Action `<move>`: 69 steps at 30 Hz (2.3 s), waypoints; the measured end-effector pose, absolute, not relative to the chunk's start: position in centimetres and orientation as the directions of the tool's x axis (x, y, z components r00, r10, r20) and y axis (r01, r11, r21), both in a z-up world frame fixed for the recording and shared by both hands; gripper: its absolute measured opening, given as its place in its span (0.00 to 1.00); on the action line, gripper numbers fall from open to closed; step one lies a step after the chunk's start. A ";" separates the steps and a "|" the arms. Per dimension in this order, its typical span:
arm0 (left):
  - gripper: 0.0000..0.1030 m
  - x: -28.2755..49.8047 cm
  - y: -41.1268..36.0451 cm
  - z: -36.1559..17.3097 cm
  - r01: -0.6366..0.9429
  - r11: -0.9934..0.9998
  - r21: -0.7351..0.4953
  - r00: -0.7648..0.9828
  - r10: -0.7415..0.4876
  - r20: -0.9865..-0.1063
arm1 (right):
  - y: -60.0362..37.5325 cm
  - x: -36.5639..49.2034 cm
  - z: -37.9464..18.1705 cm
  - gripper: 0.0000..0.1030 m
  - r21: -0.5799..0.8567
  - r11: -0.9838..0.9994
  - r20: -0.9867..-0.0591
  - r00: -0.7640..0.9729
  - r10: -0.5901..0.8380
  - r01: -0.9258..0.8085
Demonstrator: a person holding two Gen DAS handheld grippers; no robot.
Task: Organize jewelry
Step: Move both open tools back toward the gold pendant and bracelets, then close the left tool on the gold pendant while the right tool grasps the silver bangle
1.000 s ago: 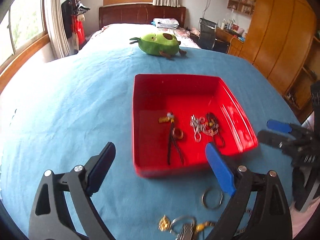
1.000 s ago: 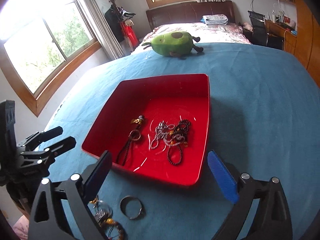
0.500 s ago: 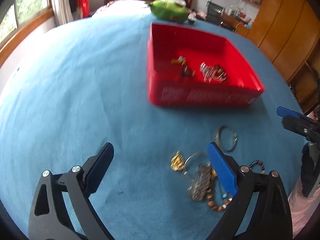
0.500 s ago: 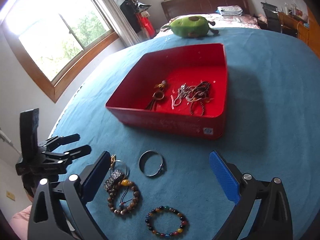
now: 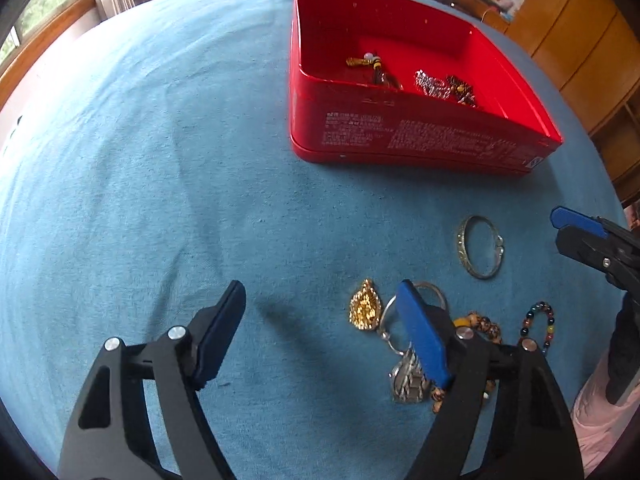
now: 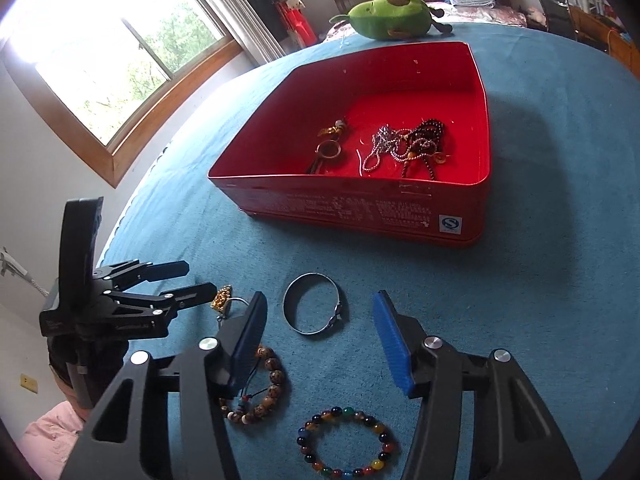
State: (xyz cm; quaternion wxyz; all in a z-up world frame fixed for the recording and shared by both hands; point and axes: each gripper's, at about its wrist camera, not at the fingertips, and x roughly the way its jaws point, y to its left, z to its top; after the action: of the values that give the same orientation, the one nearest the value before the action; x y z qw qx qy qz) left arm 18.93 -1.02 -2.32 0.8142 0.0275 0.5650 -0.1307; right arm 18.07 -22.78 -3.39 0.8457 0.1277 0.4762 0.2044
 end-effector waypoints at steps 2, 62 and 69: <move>0.70 19.0 -1.5 -2.6 0.253 0.964 -0.085 0.323 -0.167 -0.932 | -22.7 18.2 -3.4 0.53 0.410 0.883 -0.753 0.462 0.468 -0.226; 0.23 17.4 0.0 -2.3 0.266 0.955 -0.134 0.345 -0.224 -0.912 | -20.7 19.8 -7.3 0.32 0.393 0.896 -0.818 0.366 0.444 -0.208; 0.23 17.6 -0.8 -2.9 0.279 0.947 -0.156 0.334 -0.248 -0.909 | -18.5 20.1 -7.8 0.20 0.271 0.933 -0.855 0.387 0.346 -0.236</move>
State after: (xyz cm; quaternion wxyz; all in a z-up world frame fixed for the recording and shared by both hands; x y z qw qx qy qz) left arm 17.58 -0.82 -2.94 0.8167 0.0142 0.5538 -0.1615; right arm 20.09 -18.55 -7.78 0.8310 0.0525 0.5254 0.1752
